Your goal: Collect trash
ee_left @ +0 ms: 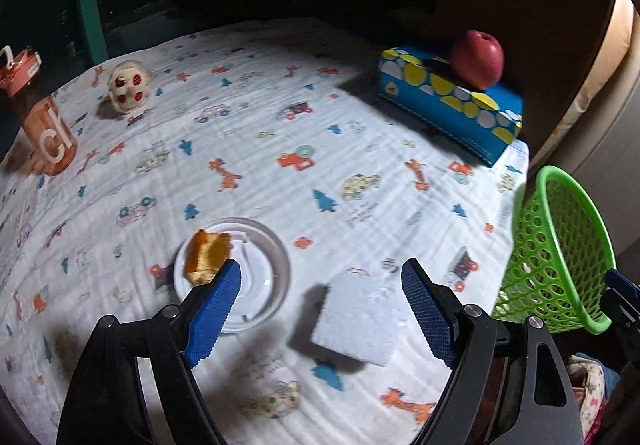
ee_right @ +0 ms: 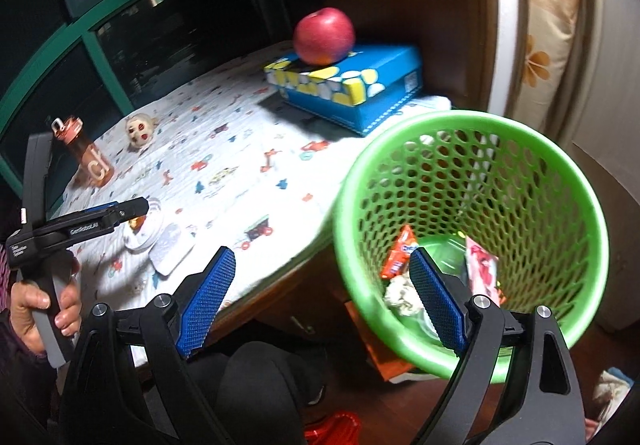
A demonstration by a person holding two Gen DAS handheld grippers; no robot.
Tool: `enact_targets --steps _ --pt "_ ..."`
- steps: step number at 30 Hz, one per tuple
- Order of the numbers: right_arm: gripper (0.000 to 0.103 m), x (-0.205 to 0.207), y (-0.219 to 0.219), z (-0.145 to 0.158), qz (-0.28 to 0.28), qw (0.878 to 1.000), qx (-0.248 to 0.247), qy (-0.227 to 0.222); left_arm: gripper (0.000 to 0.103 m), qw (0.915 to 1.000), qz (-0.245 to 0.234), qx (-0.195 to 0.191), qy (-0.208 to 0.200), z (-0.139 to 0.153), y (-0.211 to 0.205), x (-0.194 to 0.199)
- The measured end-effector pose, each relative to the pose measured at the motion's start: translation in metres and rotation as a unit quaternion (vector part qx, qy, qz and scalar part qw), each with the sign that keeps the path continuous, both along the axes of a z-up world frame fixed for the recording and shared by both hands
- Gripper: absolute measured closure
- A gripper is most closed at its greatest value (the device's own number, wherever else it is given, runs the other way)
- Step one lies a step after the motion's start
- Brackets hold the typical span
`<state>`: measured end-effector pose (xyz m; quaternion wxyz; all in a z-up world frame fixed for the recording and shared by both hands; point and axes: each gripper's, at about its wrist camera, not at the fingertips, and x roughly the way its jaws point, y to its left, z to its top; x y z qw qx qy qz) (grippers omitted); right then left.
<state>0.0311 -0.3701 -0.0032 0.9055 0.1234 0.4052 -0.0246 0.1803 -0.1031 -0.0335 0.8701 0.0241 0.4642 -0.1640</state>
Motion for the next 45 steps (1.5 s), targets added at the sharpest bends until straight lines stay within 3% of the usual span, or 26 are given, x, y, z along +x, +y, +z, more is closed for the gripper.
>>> enact_targets --steps 7,22,34,45 --pt "0.015 0.015 0.028 -0.007 0.028 1.0 0.002 0.013 0.042 0.9996 0.013 0.024 0.006 -0.02 0.033 0.021" --pt "0.015 0.038 0.059 -0.02 0.063 0.997 0.005 0.036 0.06 0.9985 -0.002 0.051 0.019 -0.048 0.04 0.043" --pt "0.015 0.053 0.088 -0.029 0.1 0.994 0.009 0.044 0.091 0.9991 -0.002 0.041 0.014 -0.044 0.048 0.046" --pt "0.015 0.063 0.108 -0.031 0.125 0.991 0.014 0.046 0.092 0.9994 -0.006 0.022 0.025 -0.043 0.051 0.045"
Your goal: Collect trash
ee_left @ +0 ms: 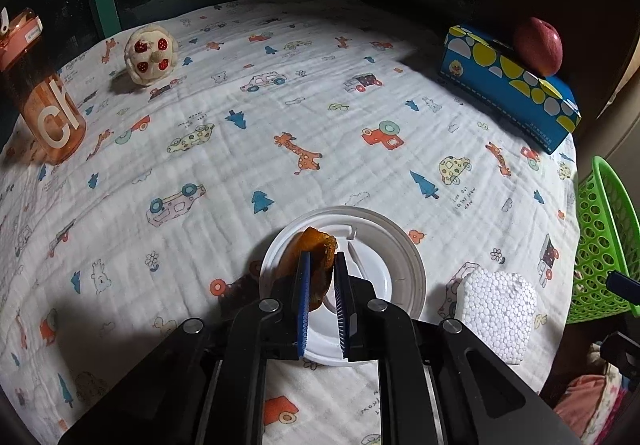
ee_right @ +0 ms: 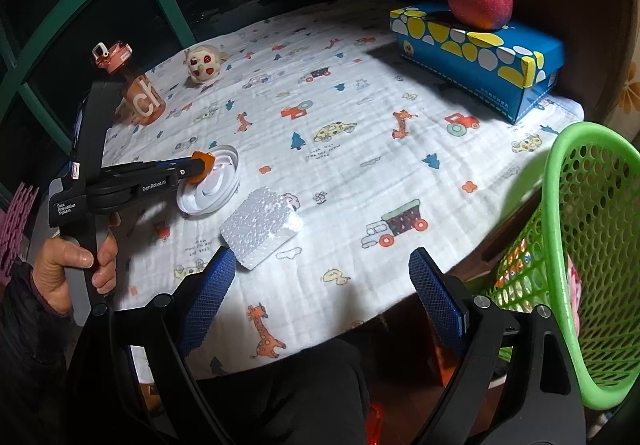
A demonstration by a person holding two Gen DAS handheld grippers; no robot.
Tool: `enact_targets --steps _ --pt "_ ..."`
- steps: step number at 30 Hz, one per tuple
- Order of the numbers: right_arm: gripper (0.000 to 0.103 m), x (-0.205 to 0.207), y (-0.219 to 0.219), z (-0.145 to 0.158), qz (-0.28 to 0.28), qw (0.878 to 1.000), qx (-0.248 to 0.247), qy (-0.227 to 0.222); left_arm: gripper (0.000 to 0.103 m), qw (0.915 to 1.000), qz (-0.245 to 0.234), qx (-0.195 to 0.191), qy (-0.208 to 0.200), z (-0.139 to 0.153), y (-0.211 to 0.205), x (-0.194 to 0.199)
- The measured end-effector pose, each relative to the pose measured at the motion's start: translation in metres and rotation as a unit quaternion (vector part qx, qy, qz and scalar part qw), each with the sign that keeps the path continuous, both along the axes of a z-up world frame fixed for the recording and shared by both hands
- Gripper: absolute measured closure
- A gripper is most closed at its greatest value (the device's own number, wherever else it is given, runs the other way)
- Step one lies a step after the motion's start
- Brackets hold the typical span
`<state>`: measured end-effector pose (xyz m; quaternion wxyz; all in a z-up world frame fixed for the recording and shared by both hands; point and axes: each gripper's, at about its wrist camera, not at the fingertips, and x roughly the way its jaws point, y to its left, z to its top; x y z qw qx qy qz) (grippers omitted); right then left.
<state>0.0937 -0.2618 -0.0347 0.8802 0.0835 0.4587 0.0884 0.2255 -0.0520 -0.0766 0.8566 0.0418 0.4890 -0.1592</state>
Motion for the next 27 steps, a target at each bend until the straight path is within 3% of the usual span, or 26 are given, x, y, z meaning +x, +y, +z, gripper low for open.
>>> enact_targets --steps 4,6,8,9,18,22,25,27 --pt "0.015 0.001 0.002 0.0 0.002 1.0 0.002 0.0 0.087 1.0 -0.003 0.003 -0.001 0.001 0.0 -0.001" --pt "0.015 0.002 0.002 -0.001 0.002 1.0 0.003 0.002 0.079 1.0 -0.002 0.001 -0.002 0.002 0.0 -0.002" --pt "0.015 0.003 0.002 -0.002 0.004 1.0 0.003 0.003 0.062 1.0 -0.002 0.004 -0.006 0.004 0.001 -0.003" --pt "0.015 0.003 0.003 -0.002 0.005 1.0 0.003 0.003 0.06 0.9999 -0.002 0.006 -0.01 0.005 0.001 -0.004" --pt "0.015 0.003 0.008 -0.005 0.011 1.0 0.004 0.007 0.059 0.9991 -0.031 0.026 -0.012 -0.004 -0.009 -0.002" --pt "0.015 0.004 0.01 -0.007 0.014 1.0 0.004 0.01 0.052 0.9996 -0.018 0.019 -0.01 -0.005 -0.005 0.002" --pt "0.015 0.004 0.011 -0.009 0.016 1.0 0.005 0.012 0.052 0.9996 -0.015 0.021 -0.006 -0.009 -0.004 0.005" --pt "0.015 0.005 0.013 -0.011 0.018 1.0 0.006 0.014 0.059 0.9995 -0.013 0.028 0.002 -0.014 -0.005 0.008"
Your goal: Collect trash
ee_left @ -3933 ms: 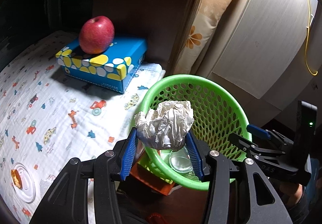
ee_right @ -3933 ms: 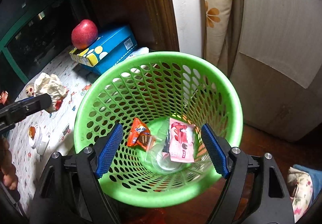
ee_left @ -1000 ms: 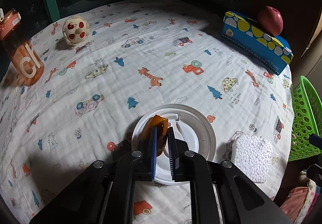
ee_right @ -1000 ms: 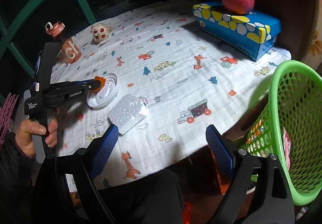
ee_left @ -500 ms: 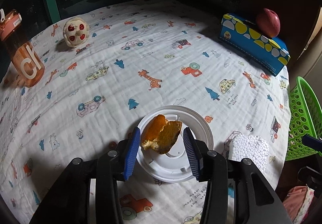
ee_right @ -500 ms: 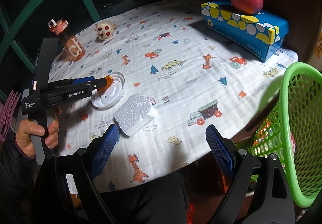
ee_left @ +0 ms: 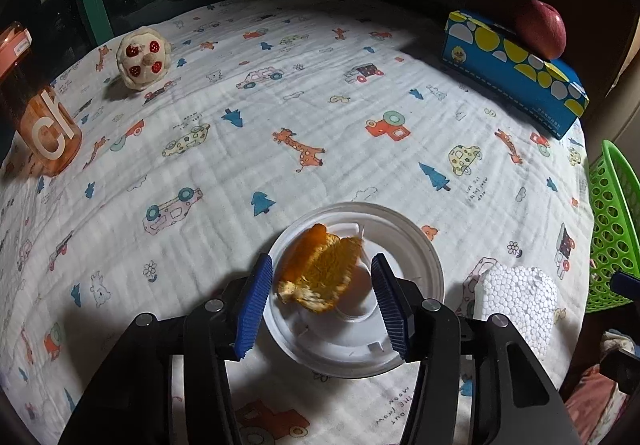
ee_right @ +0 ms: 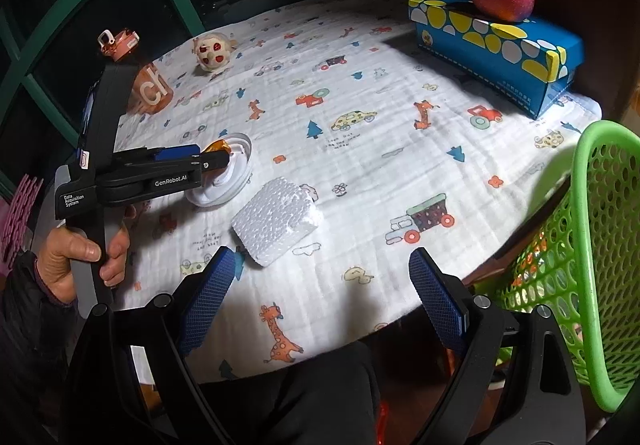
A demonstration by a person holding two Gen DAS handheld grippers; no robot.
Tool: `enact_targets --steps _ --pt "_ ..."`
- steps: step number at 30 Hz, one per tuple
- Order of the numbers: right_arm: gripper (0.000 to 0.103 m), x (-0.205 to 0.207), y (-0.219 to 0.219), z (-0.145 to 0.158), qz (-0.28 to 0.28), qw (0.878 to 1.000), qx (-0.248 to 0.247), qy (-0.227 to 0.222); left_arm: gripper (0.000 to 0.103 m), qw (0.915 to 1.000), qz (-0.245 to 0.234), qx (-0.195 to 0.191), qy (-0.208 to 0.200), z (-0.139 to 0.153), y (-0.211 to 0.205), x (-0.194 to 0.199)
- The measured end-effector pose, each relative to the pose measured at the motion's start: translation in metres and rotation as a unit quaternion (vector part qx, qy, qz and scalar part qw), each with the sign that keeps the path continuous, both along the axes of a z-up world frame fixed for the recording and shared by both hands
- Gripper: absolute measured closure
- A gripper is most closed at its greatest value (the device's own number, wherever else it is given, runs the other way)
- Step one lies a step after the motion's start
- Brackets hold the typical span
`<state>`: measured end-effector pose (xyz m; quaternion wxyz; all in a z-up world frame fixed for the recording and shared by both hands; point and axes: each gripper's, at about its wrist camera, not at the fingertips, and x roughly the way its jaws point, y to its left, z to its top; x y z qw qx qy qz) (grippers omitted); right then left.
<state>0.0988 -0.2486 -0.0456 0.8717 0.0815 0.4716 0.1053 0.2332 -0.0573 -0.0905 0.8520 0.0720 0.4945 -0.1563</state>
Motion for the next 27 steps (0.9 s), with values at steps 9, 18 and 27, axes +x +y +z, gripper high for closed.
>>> enact_targets --steps 9,18,27 --pt "0.015 0.011 0.016 -0.01 0.018 1.0 0.005 0.006 0.081 0.9995 0.016 -0.024 -0.014 0.014 0.011 -0.007" --pt "0.015 0.033 0.05 -0.03 0.053 0.998 -0.019 0.014 0.081 0.9976 0.027 -0.06 -0.022 0.036 0.024 -0.017" --pt "0.034 0.035 0.054 -0.041 0.048 0.997 -0.055 0.015 0.081 0.9968 0.02 -0.074 -0.022 0.045 0.018 -0.025"
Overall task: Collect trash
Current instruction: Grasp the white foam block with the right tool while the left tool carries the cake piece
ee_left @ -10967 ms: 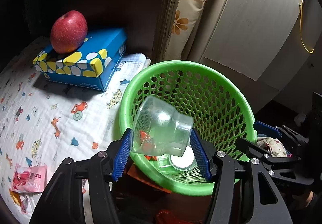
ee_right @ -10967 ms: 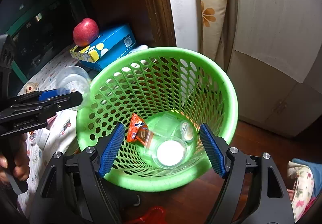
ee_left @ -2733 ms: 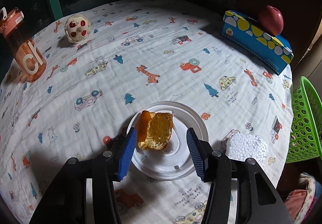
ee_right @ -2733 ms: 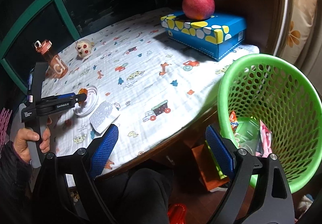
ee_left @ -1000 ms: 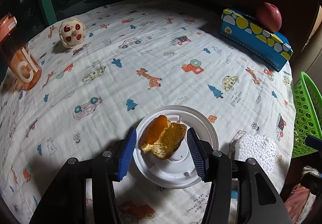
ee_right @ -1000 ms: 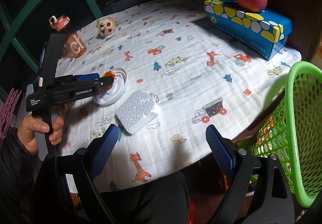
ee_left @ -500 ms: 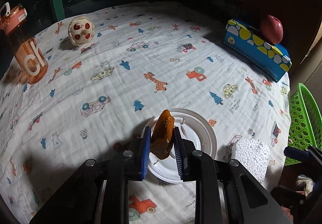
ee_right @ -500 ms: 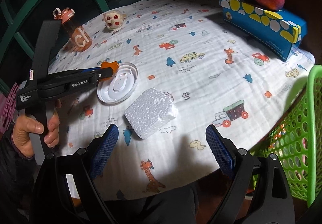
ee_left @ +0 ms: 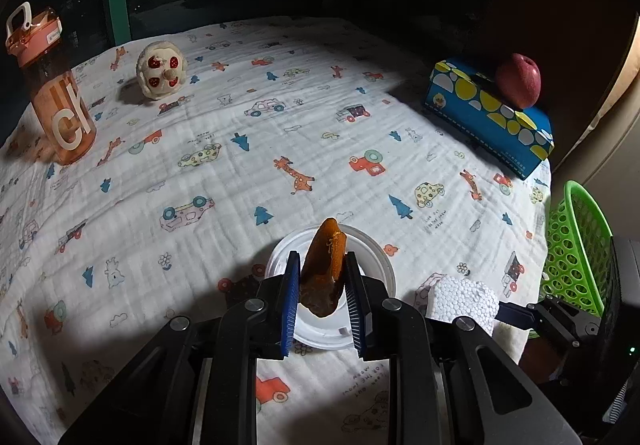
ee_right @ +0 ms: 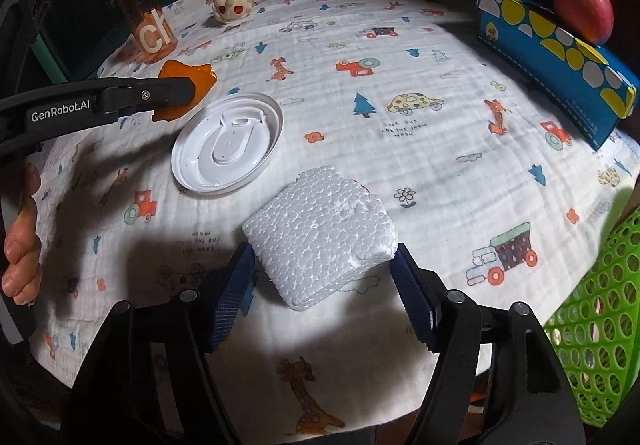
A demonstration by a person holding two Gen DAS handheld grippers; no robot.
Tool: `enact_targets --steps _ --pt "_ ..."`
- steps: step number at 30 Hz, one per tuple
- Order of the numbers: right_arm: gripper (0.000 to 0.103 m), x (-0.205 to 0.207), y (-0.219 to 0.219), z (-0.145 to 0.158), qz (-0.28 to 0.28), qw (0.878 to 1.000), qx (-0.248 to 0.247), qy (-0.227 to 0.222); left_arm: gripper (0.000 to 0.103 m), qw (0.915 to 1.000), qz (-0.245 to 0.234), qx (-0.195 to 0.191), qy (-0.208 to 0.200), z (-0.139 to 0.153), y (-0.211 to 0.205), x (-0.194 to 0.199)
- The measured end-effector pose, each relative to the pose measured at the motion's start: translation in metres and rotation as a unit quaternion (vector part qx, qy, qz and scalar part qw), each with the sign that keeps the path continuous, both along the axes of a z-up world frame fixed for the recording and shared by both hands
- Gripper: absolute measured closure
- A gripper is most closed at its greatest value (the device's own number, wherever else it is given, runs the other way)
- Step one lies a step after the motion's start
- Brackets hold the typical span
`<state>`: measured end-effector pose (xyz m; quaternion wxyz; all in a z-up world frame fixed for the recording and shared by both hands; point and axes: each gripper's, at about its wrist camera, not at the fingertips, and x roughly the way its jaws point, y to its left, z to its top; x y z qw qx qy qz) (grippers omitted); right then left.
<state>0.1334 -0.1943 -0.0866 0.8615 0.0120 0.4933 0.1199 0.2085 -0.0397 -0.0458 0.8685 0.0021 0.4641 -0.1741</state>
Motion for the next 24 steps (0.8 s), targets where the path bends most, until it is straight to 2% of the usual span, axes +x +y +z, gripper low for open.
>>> enact_targets --steps 9,15,24 --pt "0.034 -0.024 -0.038 0.029 -0.032 0.999 0.026 -0.028 0.081 0.9994 -0.03 -0.015 -0.008 0.016 -0.032 -0.012" --pt "0.034 -0.043 -0.079 0.05 -0.073 0.996 0.025 -0.047 0.081 0.997 -0.074 -0.022 -0.01 0.026 -0.077 -0.024" --pt "0.034 -0.071 -0.145 0.065 -0.141 0.988 0.013 -0.063 0.081 0.9897 -0.138 -0.035 -0.011 0.041 -0.153 -0.042"
